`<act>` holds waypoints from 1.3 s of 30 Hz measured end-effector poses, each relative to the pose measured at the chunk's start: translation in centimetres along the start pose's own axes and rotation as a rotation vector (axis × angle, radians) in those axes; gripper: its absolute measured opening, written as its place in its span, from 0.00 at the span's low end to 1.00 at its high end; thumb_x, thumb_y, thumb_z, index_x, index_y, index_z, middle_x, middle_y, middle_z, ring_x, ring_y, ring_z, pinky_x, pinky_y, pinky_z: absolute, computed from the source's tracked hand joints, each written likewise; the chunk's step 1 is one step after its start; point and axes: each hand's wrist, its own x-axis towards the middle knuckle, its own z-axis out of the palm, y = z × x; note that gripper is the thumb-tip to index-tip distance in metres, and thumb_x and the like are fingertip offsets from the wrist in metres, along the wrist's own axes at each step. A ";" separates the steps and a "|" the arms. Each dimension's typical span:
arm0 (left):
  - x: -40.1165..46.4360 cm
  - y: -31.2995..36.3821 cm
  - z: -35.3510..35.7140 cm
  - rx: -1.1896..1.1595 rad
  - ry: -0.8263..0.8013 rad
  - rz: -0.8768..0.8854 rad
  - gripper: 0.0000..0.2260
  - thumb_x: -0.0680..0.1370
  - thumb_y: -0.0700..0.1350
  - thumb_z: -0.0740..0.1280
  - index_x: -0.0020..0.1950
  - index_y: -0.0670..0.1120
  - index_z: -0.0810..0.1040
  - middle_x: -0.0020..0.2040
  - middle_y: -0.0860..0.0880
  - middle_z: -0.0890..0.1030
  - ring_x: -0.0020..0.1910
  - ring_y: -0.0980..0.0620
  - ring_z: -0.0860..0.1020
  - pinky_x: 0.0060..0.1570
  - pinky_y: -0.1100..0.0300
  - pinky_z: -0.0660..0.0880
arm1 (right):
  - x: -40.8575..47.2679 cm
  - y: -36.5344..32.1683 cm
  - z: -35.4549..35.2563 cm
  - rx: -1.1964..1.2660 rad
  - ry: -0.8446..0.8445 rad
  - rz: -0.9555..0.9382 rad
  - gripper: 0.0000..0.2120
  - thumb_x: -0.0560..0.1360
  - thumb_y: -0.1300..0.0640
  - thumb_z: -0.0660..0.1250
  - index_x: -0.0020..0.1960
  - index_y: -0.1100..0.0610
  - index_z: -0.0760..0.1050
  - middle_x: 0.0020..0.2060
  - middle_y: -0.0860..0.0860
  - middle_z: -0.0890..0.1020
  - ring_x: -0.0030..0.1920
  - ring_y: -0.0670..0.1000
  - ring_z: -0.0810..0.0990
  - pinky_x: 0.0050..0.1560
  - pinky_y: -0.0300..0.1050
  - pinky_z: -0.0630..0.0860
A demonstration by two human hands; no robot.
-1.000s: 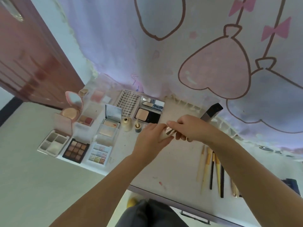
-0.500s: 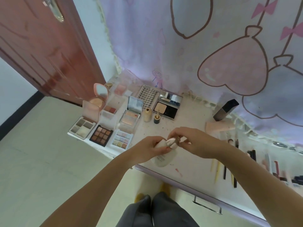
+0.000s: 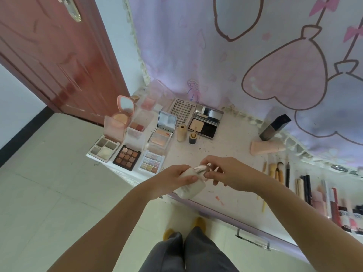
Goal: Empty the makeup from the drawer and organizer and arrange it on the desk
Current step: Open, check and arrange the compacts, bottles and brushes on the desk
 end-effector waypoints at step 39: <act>8.2 0.2 5.7 0.426 0.918 0.631 0.15 0.75 0.47 0.62 0.61 0.46 0.68 0.57 0.50 0.70 0.57 0.54 0.69 0.61 0.65 0.67 | 3.9 11.5 -2.7 0.261 0.597 0.396 0.08 0.79 0.58 0.62 0.56 0.56 0.75 0.48 0.52 0.80 0.45 0.50 0.79 0.50 0.44 0.78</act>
